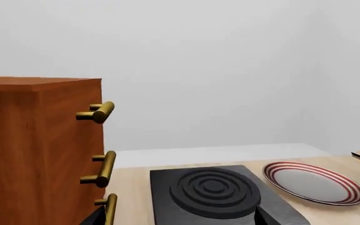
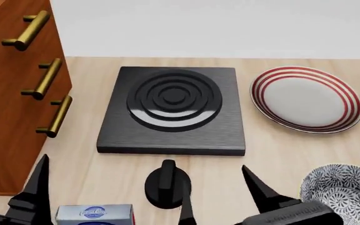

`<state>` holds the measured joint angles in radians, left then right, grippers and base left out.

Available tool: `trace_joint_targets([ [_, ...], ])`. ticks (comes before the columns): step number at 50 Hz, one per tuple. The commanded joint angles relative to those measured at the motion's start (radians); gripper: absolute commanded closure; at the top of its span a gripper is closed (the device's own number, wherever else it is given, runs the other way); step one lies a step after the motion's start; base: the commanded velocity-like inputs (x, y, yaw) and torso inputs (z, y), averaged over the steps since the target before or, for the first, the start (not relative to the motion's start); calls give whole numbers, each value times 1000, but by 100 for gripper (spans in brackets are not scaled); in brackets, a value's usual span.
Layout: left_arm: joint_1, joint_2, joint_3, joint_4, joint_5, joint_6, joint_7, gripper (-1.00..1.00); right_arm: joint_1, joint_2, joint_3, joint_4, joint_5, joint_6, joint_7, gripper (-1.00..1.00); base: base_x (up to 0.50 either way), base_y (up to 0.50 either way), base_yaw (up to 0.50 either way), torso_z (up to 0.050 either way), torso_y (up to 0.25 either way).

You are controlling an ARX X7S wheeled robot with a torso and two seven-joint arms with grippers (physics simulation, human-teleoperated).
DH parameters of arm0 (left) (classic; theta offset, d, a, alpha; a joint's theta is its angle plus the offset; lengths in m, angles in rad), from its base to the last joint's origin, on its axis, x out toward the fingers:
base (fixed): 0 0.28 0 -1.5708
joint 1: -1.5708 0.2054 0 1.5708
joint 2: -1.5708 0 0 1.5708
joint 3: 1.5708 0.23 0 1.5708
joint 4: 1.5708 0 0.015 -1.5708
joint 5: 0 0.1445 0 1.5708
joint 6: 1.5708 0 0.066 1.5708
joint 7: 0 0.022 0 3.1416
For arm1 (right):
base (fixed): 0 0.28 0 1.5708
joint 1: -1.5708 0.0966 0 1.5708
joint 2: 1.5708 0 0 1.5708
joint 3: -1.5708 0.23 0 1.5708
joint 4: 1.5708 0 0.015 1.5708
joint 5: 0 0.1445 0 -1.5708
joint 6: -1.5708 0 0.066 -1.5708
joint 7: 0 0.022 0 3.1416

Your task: Pick up the cream cheese and put it in the bowl.

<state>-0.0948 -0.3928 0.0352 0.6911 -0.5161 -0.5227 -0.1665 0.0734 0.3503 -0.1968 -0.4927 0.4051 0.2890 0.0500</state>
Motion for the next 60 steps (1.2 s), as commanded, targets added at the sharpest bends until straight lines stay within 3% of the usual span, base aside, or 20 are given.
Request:
trace_joint_targets([
  [1, 12, -12, -27, 23, -21, 1, -9, -100, 191, 72, 2, -9, 247, 196, -153, -100, 0, 0, 0, 0, 0],
  [7, 20, -15, -42, 35, -24, 1, -22, -100, 381, 94, 5, 140, 452, 399, -233, -100, 0, 0, 0, 0, 0],
  [12, 18, -18, -46, 31, -28, -3, -26, -100, 482, 103, -57, 274, 470, 447, -364, -100, 0, 0, 0, 0, 0],
  [26, 16, -24, -46, 40, -37, -15, -39, -100, 631, 99, -213, 526, 407, 413, -691, -100, 0, 0, 0, 0, 0],
  [40, 62, -38, -56, 61, -42, 21, -19, -100, 696, 70, -277, 753, 397, 348, -950, -100, 0, 0, 0, 0, 0],
  [55, 53, -37, -46, 43, -40, 26, -19, -100, 689, 57, -318, 782, 322, 279, -944, -100, 0, 0, 0, 0, 0],
  [60, 52, -35, -37, 35, -36, 28, -19, -100, 727, 9, -343, 899, 280, 245, -960, -100, 0, 0, 0, 0, 0],
])
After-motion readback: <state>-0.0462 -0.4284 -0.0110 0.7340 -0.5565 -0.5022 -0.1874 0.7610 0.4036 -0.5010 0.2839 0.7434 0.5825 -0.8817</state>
